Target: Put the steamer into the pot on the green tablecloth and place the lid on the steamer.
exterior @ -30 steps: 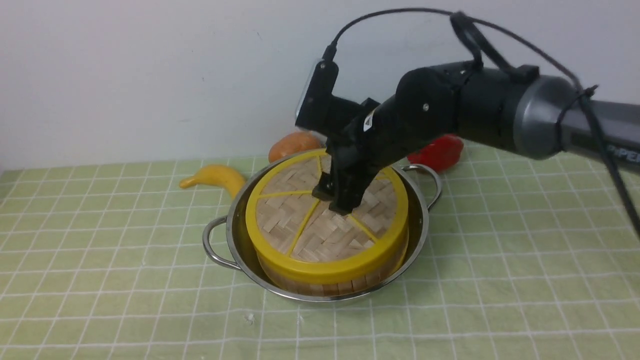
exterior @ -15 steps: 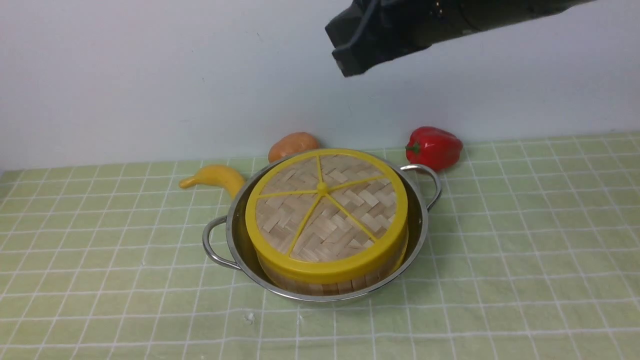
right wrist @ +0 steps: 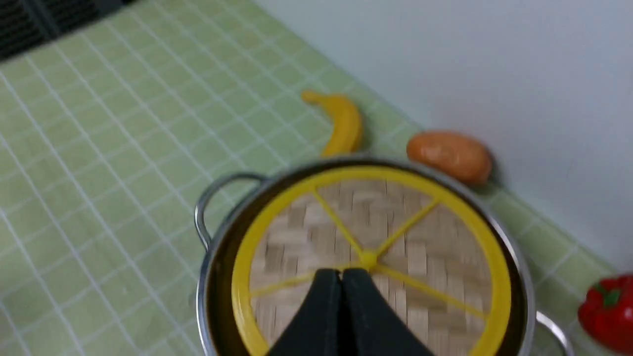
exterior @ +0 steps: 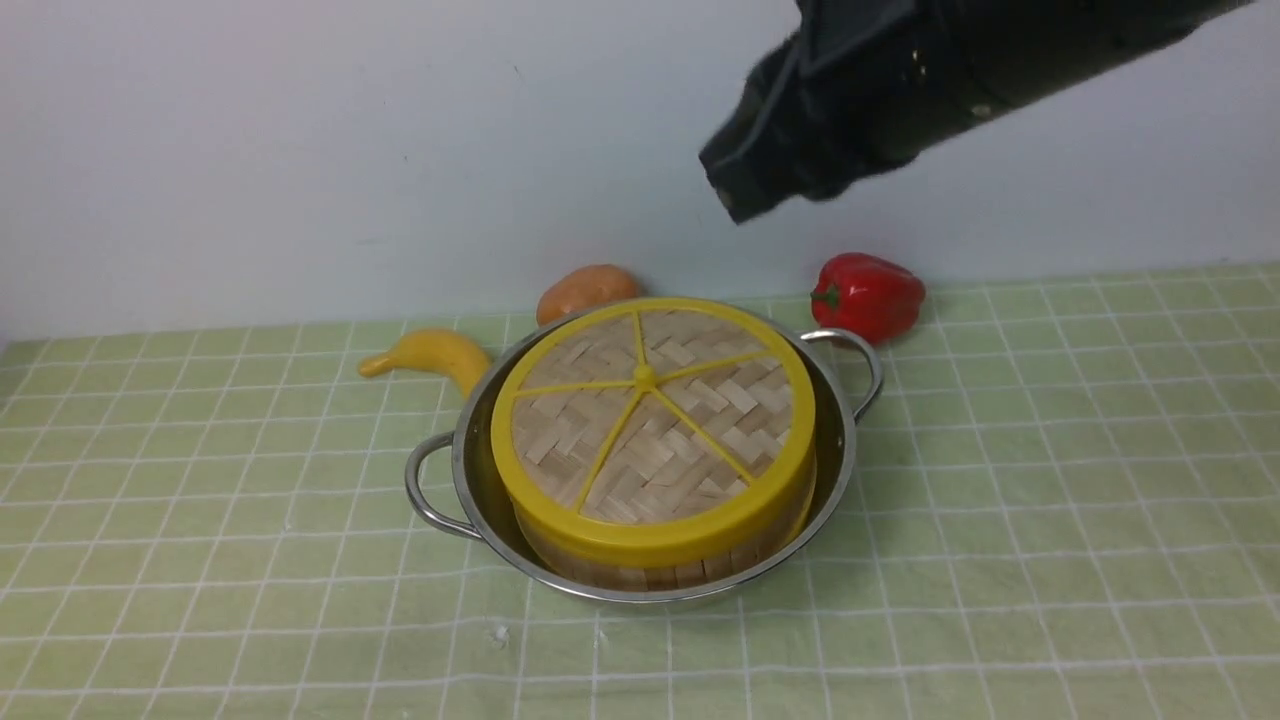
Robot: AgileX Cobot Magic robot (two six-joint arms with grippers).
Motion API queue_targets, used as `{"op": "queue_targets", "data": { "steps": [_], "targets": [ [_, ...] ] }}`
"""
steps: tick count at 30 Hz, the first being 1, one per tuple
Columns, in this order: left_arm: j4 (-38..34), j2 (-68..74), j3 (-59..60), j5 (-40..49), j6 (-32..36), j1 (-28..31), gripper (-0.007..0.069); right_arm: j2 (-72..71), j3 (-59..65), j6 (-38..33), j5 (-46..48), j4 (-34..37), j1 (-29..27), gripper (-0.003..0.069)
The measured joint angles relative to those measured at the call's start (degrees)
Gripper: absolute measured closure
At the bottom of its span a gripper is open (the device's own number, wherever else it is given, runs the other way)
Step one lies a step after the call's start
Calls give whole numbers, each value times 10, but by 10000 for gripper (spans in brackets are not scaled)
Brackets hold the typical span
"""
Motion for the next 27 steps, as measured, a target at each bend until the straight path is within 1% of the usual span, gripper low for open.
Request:
{"op": "queue_targets", "data": {
  "steps": [1,3,6,7,9,13,16,18,22,23,24,27],
  "targets": [
    [0,0,0,0,0,0,382,-1,27,18,22,-20,0,655],
    [0,0,0,0,0,0,382,-10,81,37,29,-44,0,654],
    [0,0,0,0,0,0,382,-44,182,68,5,-76,0,650],
    [0,0,0,0,0,0,382,-48,190,71,-3,-78,0,650],
    [0,0,0,0,0,0,382,-99,280,109,-61,-99,-2,648],
    [0,0,0,0,0,0,382,-218,423,165,-196,-108,-27,642],
    [0,0,0,0,0,0,382,-341,539,194,-295,-112,-78,635],
    [0,0,0,0,0,0,382,-417,600,205,-331,-112,-113,629],
    [0,0,0,0,0,0,382,-588,723,212,-368,-123,-197,615],
    [0,0,0,0,0,0,382,-588,723,212,-370,-123,-197,615],
    [0,0,0,0,0,0,382,-655,766,213,-382,-130,-226,609],
    [0,0,0,0,0,0,382,-762,832,213,-405,-144,-259,598]
  ]
}}
